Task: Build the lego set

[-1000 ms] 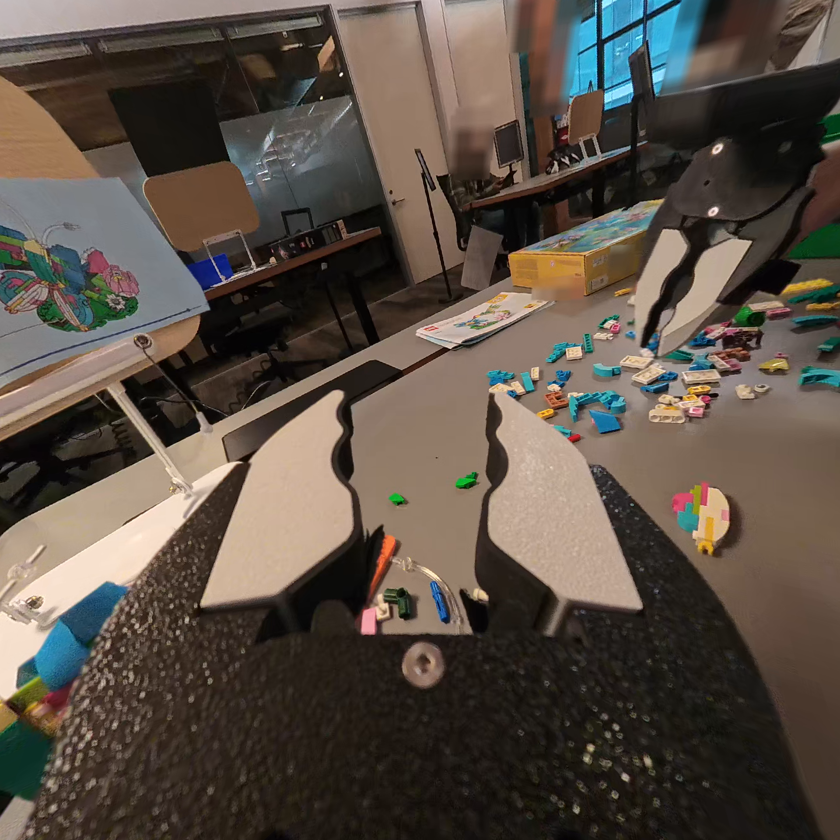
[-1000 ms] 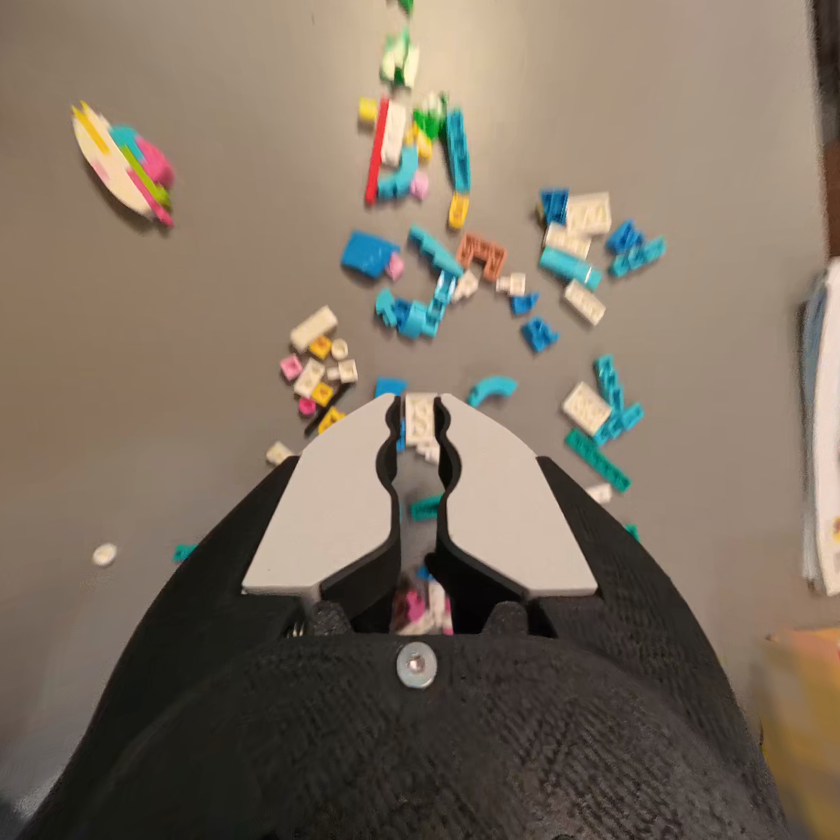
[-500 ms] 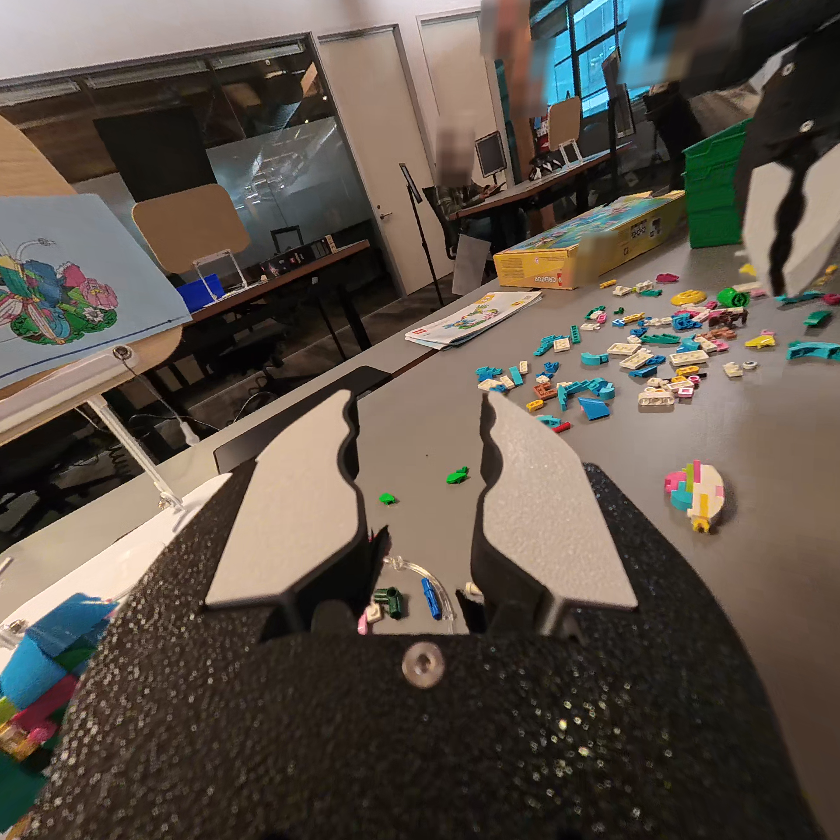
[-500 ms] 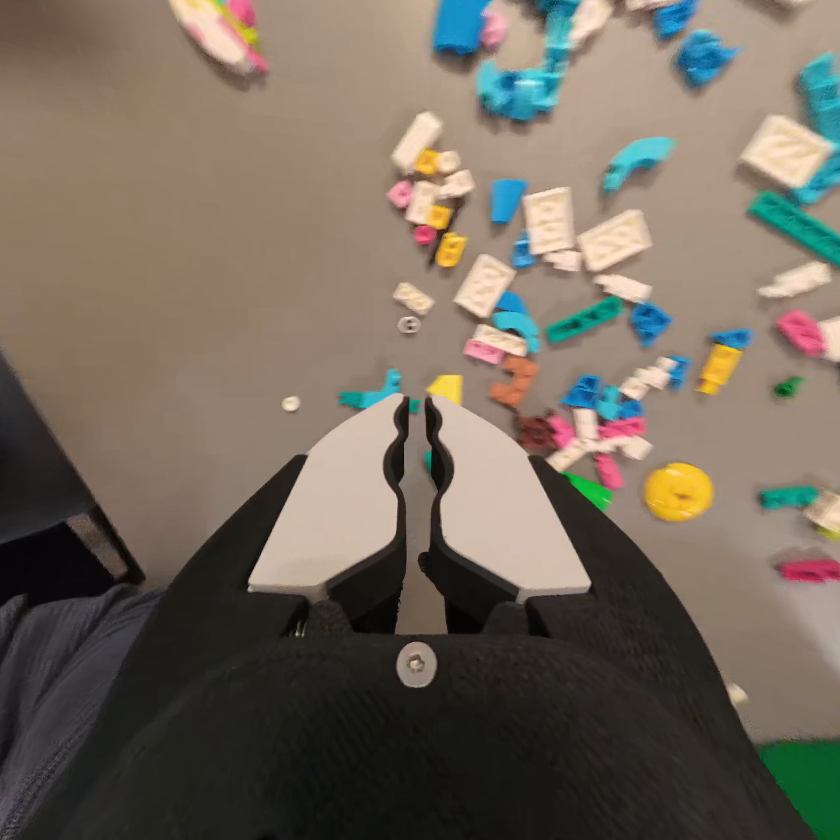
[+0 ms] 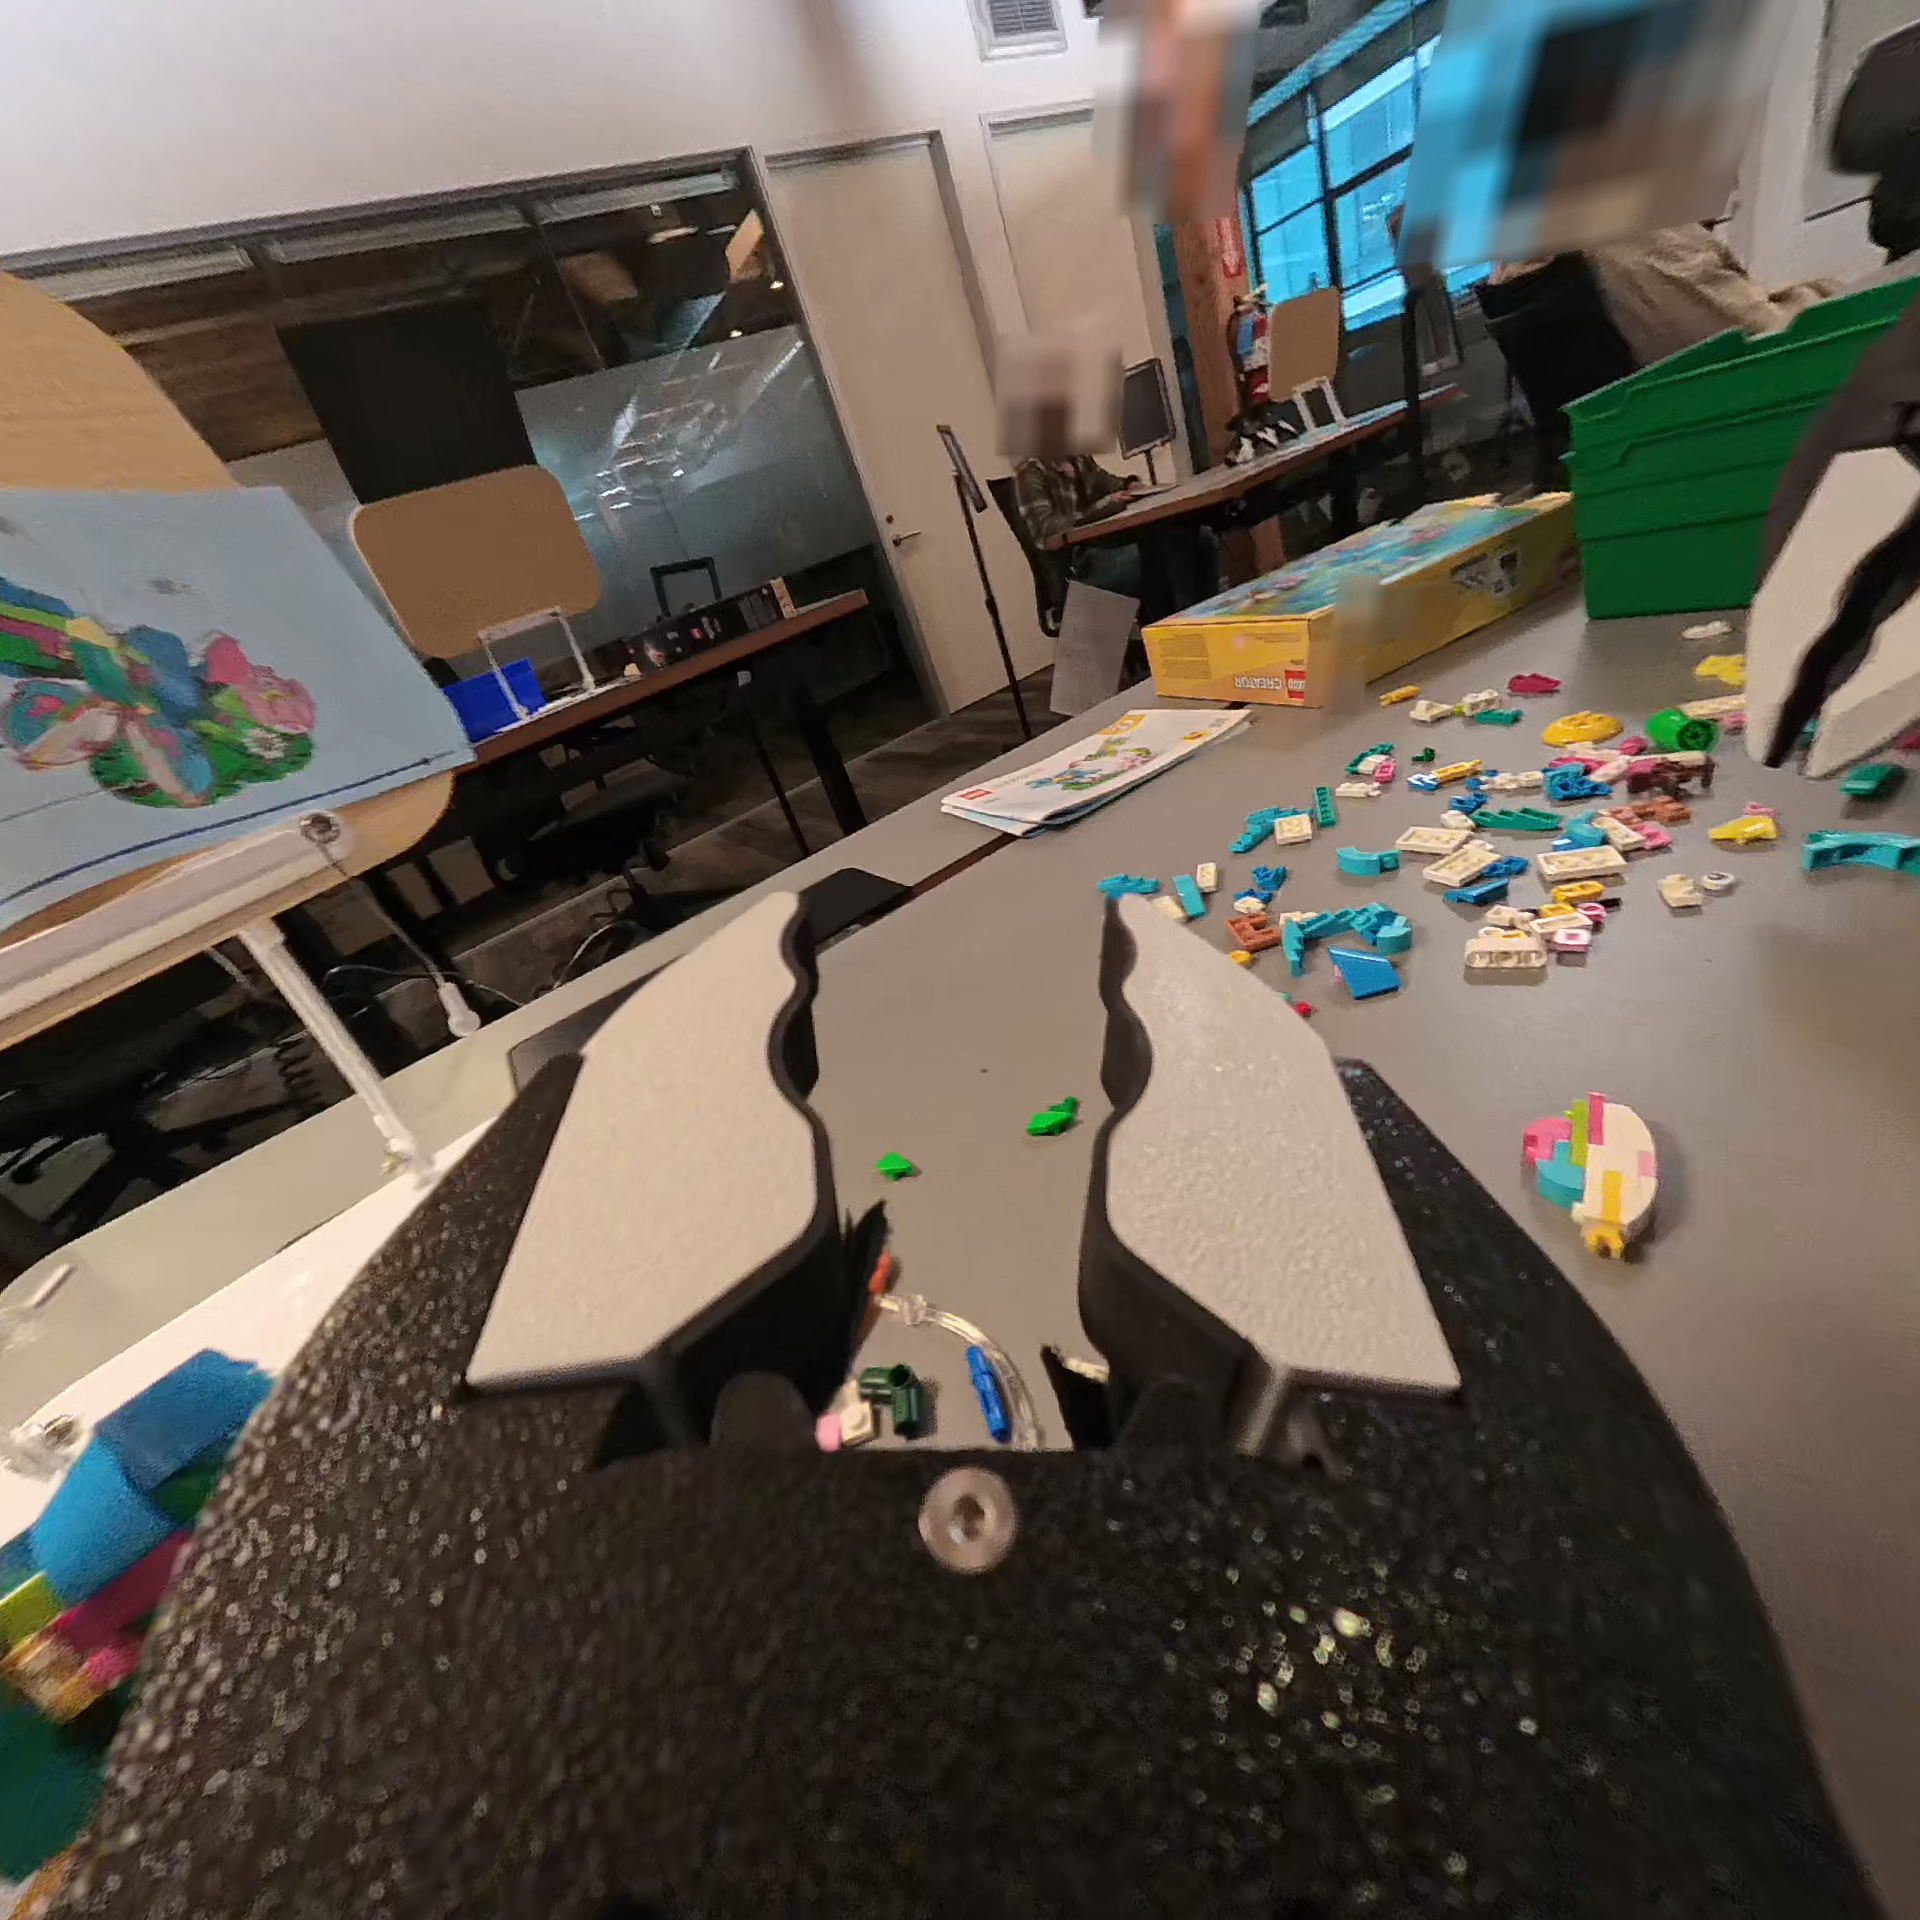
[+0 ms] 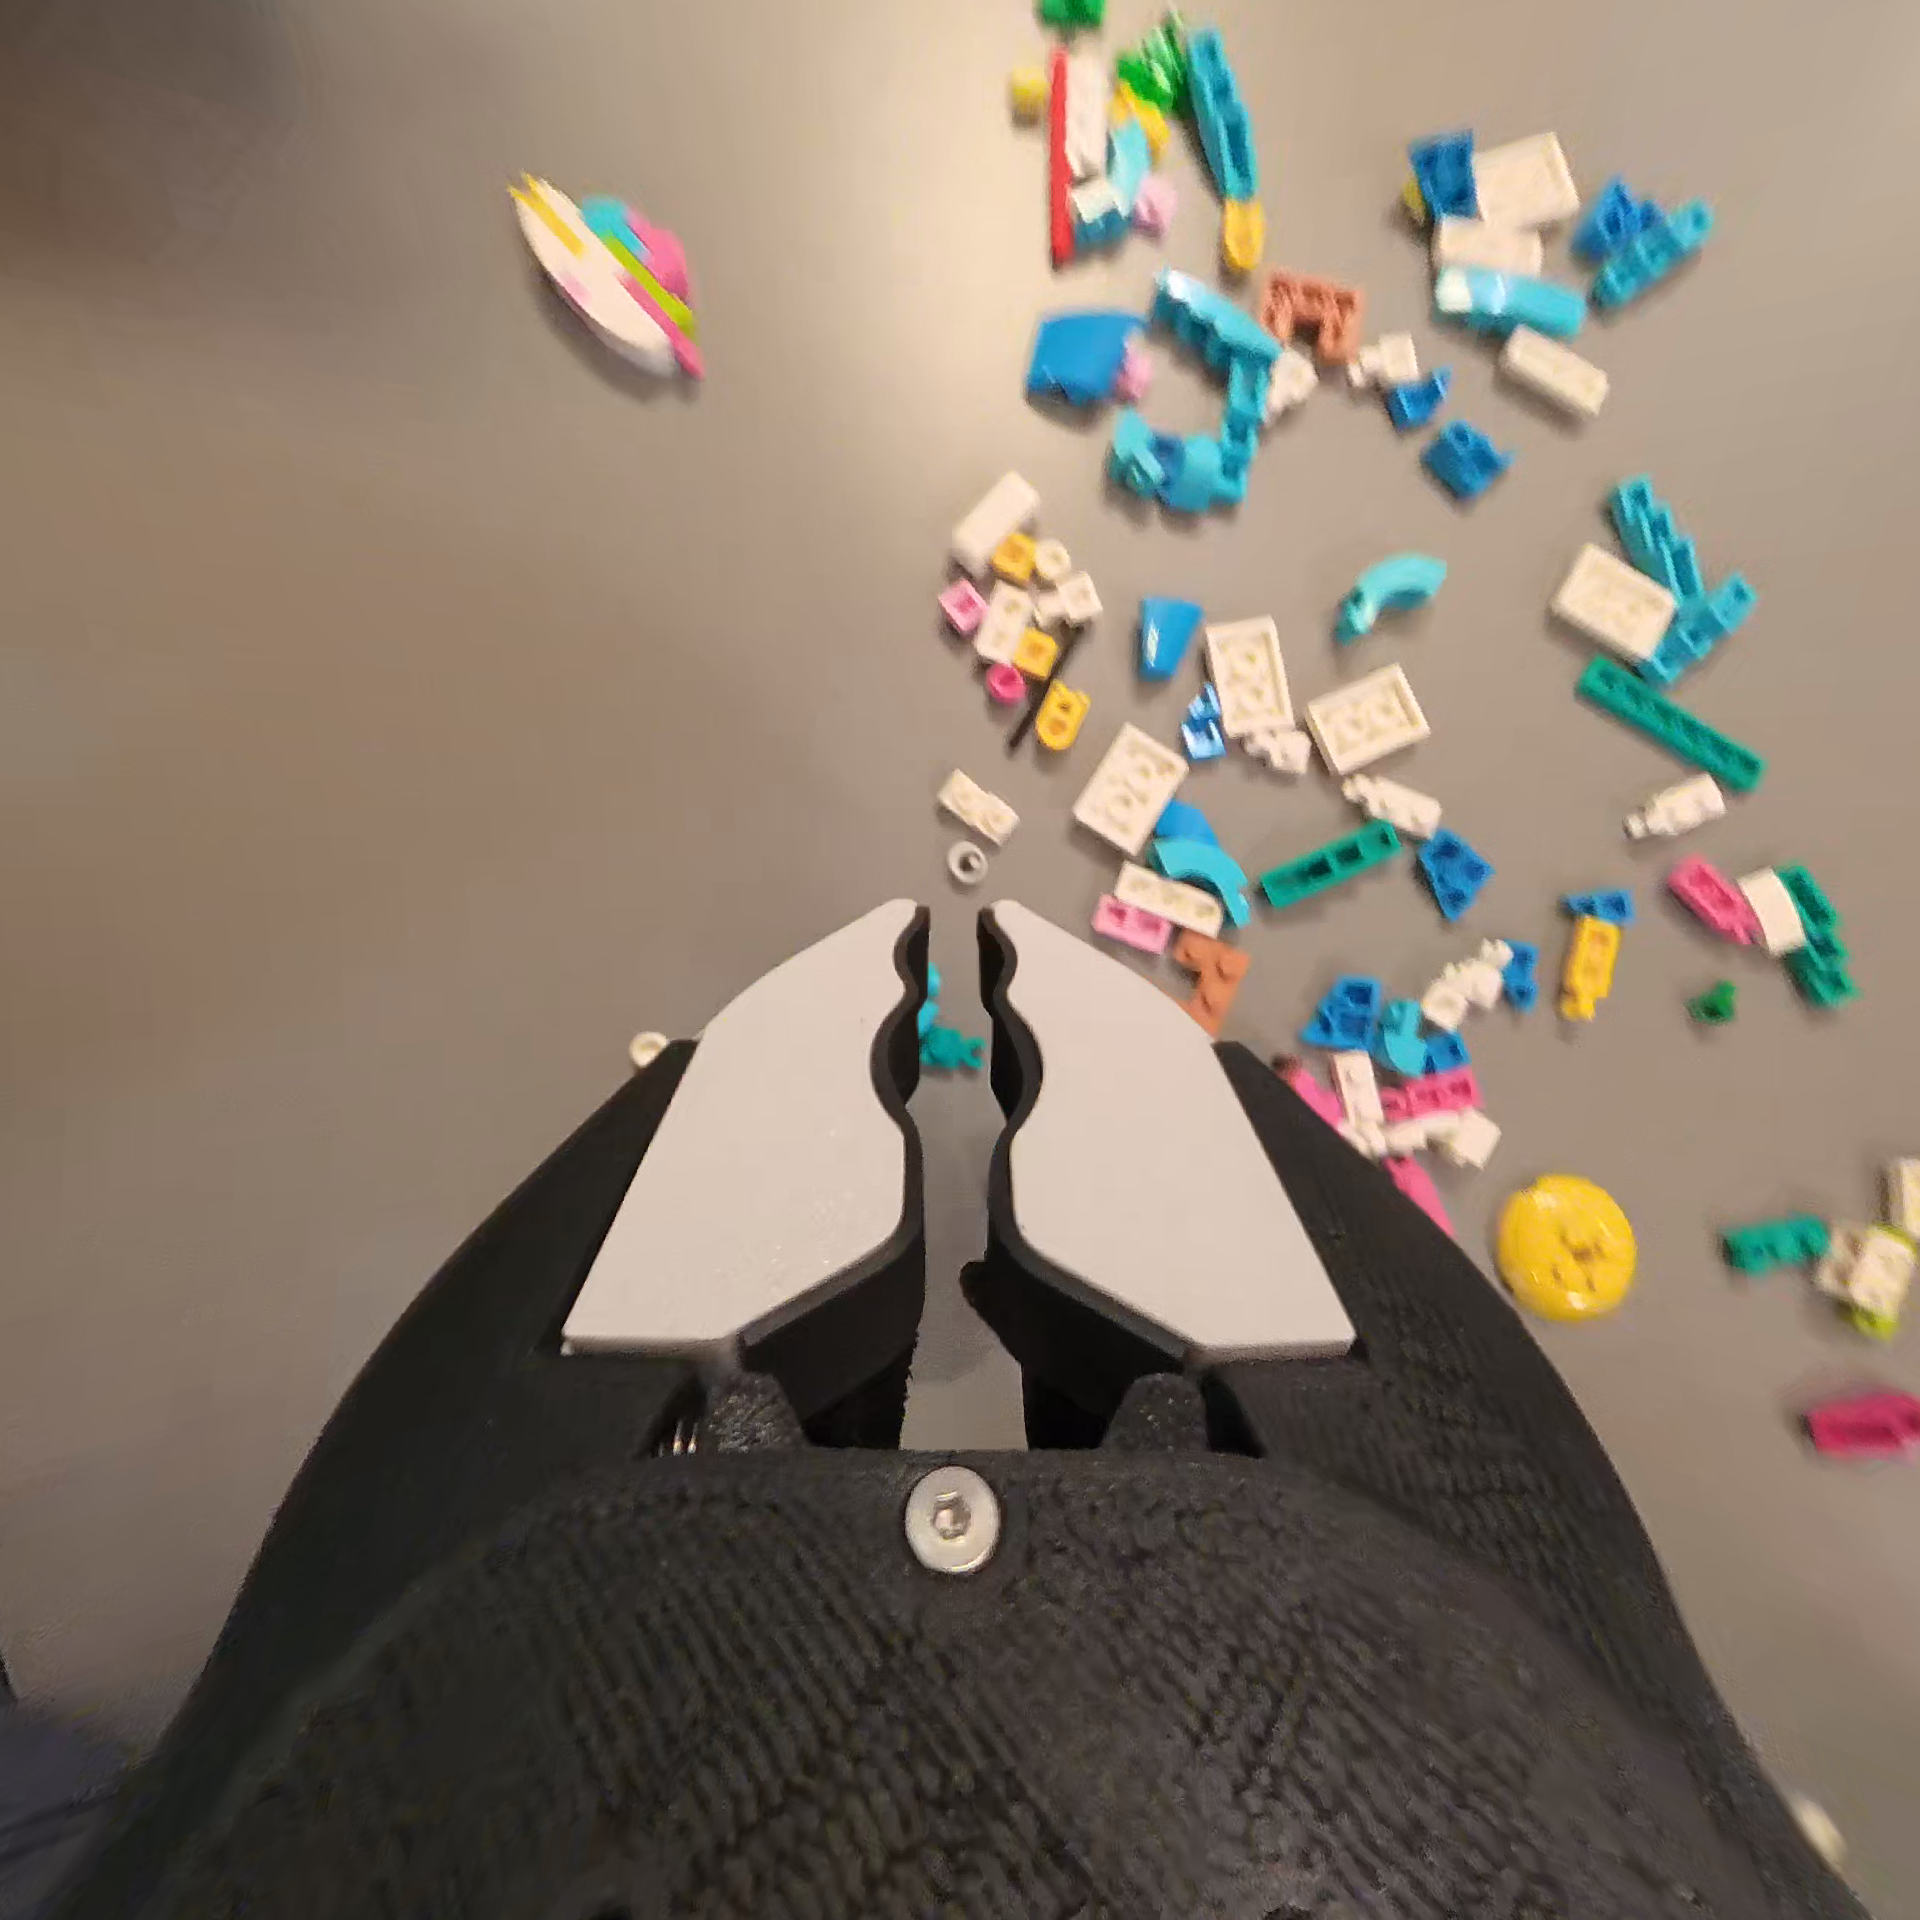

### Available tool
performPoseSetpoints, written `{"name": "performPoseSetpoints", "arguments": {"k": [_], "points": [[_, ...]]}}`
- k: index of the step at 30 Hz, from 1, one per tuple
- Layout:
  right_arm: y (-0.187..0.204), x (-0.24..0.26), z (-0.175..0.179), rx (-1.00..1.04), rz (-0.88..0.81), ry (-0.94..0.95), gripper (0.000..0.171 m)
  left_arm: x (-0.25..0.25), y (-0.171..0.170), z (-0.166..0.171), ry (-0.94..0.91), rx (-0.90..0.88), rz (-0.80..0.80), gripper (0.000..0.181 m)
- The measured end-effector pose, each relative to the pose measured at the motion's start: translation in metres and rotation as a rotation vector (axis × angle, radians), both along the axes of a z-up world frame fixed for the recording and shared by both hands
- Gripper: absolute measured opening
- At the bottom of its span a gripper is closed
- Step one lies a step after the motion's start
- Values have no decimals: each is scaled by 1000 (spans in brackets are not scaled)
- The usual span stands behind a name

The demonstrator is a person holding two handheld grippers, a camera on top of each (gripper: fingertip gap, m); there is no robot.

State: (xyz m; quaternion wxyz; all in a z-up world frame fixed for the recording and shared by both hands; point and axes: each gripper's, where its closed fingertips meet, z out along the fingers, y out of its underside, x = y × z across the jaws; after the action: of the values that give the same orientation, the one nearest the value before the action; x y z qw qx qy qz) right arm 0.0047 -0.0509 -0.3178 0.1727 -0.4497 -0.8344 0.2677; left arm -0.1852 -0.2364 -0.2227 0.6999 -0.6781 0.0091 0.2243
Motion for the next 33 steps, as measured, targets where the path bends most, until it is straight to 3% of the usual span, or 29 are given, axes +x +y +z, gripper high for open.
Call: {"name": "performPoseSetpoints", "arguments": {"k": [1,8,16,21,26,33], "points": [[-5,-2,3,-36,24,33,7,-3,-2,2,-1,8,23,54],[23,-22,26,-19,-60,315,7,-9,-1,-5,-61,16,12,55],[145,-14,70,196,-619,754,7,-8,-1,-4,-50,41,-11,50],[182,0,66,143,-839,814,6,-4,1,-5,-22,37,-25,46],[189,2,57,225,-860,789,4,-4,-4,0,51,67,4,31],[168,-10,54,343,-716,739,3,-4,-4,1,52,71,7,29]]}}
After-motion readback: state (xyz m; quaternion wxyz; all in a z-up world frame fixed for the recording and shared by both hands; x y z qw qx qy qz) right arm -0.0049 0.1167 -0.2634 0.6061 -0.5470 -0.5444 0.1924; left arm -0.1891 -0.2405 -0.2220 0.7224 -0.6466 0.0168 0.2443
